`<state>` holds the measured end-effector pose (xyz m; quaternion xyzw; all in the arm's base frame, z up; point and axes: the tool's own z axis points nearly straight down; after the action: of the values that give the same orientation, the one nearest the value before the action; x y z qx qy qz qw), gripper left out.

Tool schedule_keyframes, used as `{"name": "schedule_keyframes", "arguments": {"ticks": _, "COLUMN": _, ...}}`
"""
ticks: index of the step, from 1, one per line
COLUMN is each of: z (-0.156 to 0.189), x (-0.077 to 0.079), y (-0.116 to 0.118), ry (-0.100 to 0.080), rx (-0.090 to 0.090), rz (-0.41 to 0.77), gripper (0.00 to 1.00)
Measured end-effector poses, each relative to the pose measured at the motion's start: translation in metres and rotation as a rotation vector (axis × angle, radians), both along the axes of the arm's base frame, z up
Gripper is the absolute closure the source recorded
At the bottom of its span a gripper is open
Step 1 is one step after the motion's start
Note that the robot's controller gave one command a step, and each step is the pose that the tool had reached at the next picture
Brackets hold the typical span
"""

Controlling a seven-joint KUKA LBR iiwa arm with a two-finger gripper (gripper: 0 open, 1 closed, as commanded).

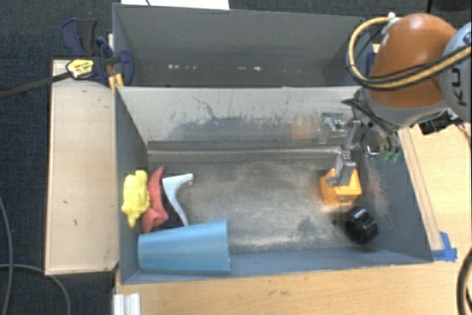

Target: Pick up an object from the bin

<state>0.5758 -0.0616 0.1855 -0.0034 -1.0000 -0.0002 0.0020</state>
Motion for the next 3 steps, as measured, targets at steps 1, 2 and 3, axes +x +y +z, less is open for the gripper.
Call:
{"name": "schedule_keyframes", "arguments": {"ticks": 1, "z": 0.005, "x": 0.001, "y": 0.000, "ry": -0.007, "rx": -0.001, "rz": 0.001, "gripper": 0.00}}
{"name": "schedule_keyframes", "arguments": {"ticks": 2, "z": -0.048, "x": -0.015, "y": -0.022, "ry": -0.013, "rx": -0.001, "rz": 0.047, "gripper": 0.00}}
{"name": "schedule_keyframes", "arguments": {"ticks": 3, "z": -0.087, "x": -0.028, "y": -0.056, "ry": -0.005, "rx": 0.001, "rz": 0.122, "gripper": 1.00}}
